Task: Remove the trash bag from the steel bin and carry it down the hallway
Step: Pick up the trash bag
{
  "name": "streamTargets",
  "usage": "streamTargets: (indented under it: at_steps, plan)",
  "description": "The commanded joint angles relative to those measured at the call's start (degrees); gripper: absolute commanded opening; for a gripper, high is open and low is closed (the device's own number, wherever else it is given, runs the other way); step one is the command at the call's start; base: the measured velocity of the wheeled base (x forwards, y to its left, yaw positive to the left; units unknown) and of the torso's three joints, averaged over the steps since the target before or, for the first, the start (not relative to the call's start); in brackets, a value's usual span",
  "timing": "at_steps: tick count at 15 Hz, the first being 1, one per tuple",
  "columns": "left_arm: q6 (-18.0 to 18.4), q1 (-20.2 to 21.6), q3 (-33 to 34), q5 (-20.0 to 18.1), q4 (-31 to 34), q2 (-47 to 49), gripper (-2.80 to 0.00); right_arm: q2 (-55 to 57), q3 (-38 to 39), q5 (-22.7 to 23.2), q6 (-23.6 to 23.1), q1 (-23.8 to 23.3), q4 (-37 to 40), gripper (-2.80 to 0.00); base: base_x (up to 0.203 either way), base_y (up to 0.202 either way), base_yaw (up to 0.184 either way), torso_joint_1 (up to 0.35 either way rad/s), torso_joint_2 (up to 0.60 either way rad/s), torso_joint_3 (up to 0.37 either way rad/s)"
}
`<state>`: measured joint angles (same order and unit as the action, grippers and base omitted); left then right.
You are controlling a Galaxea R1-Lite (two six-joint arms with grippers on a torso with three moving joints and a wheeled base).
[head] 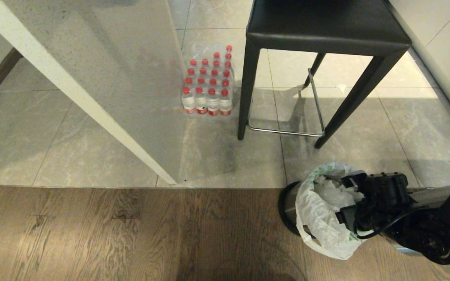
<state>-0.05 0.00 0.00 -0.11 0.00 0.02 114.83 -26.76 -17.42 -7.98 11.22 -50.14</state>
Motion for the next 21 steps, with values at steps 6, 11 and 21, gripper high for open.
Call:
streamTargets:
  at_steps: [6,11,21]
  plan:
    - [-0.04,0.00,-0.01,0.02,0.00,-0.02,-2.80,3.35,-0.66,0.23,1.45,-0.05,1.19,0.00,0.000,0.000,0.000,0.000,0.00,0.000]
    - [-0.04,0.00,-0.02,0.02,0.00,-0.02,-2.80,4.12,-1.56,-0.01,1.92,-0.34,0.02,0.00,0.000,0.000,0.000,0.000,0.00,0.000]
    - [-0.04,0.00,-0.09,0.02,0.00,-0.02,-2.80,5.53,-3.42,-3.97,1.92,-0.82,-3.12,-2.80,0.000,0.000,0.000,0.000,0.00,0.000]
